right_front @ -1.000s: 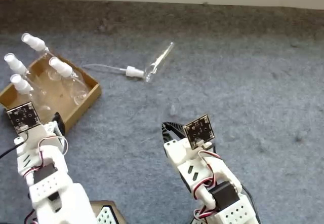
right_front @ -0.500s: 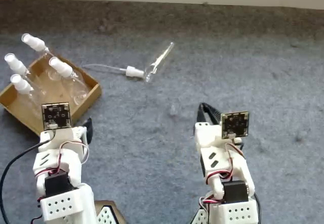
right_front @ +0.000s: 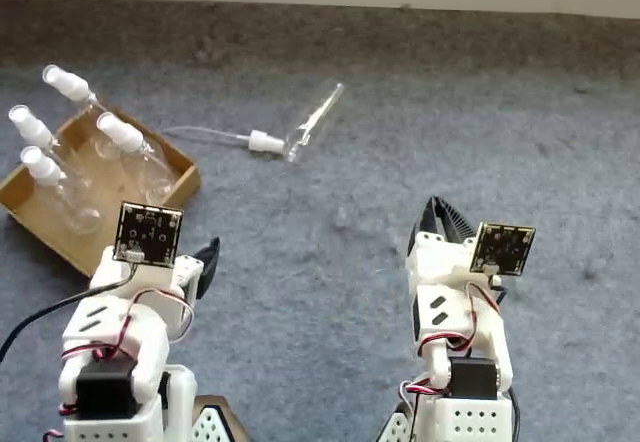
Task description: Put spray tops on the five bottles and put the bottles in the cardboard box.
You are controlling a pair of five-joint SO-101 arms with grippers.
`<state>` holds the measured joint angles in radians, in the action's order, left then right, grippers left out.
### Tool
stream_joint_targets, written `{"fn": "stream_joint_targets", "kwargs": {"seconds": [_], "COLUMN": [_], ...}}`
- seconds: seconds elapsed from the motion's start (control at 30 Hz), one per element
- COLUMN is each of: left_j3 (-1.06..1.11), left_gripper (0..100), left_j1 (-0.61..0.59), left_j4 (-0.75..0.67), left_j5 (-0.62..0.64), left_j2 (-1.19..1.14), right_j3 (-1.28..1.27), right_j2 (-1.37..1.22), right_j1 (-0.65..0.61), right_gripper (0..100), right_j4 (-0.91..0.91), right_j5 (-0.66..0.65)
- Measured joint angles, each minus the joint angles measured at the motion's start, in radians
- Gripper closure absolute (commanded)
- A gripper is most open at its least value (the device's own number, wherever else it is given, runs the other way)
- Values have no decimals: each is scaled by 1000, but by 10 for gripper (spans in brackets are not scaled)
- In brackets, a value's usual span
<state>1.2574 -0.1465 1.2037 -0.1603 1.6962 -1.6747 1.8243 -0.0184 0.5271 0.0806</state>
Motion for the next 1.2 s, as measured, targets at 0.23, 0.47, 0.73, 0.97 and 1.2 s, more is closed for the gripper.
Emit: {"fn": "stream_joint_targets", "kwargs": {"seconds": [0.23,0.47,0.73,0.97,1.2], "left_j3": [-192,-384,-620,-819,-980], "left_gripper": [755,755,755,755,832], "left_j1": [0,84,193,195,195], "left_j4": [12,14,-8,-126,-292], "left_j5": [-6,-6,-6,-6,-6], "left_j2": [-315,-664,-1062,-1409,-1685], "right_j3": [0,0,0,0,0], "right_j2": [0,0,0,0,0], "right_j1": [2,2,2,2,2], "right_gripper": [984,984,984,984,984], "right_j4": [0,0,0,0,0], "right_j5": [0,0,0,0,0]}}
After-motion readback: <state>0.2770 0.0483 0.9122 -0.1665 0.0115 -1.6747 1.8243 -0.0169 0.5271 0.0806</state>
